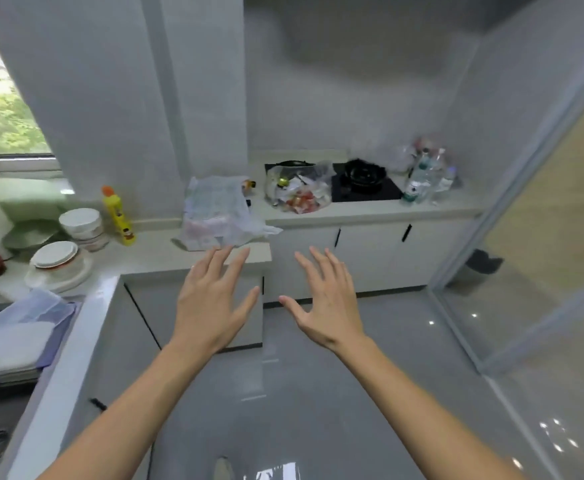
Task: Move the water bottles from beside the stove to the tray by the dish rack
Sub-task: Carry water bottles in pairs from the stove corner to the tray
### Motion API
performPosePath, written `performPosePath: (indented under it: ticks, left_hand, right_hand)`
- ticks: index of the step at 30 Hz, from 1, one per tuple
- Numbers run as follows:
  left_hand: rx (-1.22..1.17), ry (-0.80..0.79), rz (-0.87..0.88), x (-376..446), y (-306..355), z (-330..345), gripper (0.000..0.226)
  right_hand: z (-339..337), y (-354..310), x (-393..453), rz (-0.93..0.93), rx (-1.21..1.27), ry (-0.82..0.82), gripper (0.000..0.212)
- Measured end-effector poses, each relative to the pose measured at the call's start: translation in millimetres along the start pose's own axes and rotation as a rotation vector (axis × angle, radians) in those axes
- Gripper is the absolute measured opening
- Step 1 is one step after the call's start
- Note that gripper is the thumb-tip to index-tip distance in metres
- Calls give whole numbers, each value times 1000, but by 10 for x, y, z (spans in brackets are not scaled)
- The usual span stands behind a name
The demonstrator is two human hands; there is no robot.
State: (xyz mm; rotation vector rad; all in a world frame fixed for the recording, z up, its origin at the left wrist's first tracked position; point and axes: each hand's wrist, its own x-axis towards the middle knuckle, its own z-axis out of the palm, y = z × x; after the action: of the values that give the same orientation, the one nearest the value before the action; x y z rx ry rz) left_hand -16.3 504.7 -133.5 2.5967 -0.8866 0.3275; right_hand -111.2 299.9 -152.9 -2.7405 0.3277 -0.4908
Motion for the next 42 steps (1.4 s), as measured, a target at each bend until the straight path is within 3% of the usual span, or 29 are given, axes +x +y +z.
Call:
performPosePath:
  ticks: [15, 25, 35, 42]
  left_hand:
    - [-163, -100, 329, 3022, 866, 1428, 72]
    - [-212, -182, 482, 4519, 1932, 2510, 71]
    - [-208, -216, 417, 5888, 3426, 3730, 70]
    - [-219, -278, 357, 6668, 3952, 4327, 72]
  right_hand:
    - [-189, 2016, 1750, 374, -84, 175, 83]
    - [-325, 3582, 2501, 547, -69, 249, 85]
    - [-607, 5800, 3335, 518, -96, 172, 84]
    - [-836, 6933, 4032, 520, -42, 122, 81]
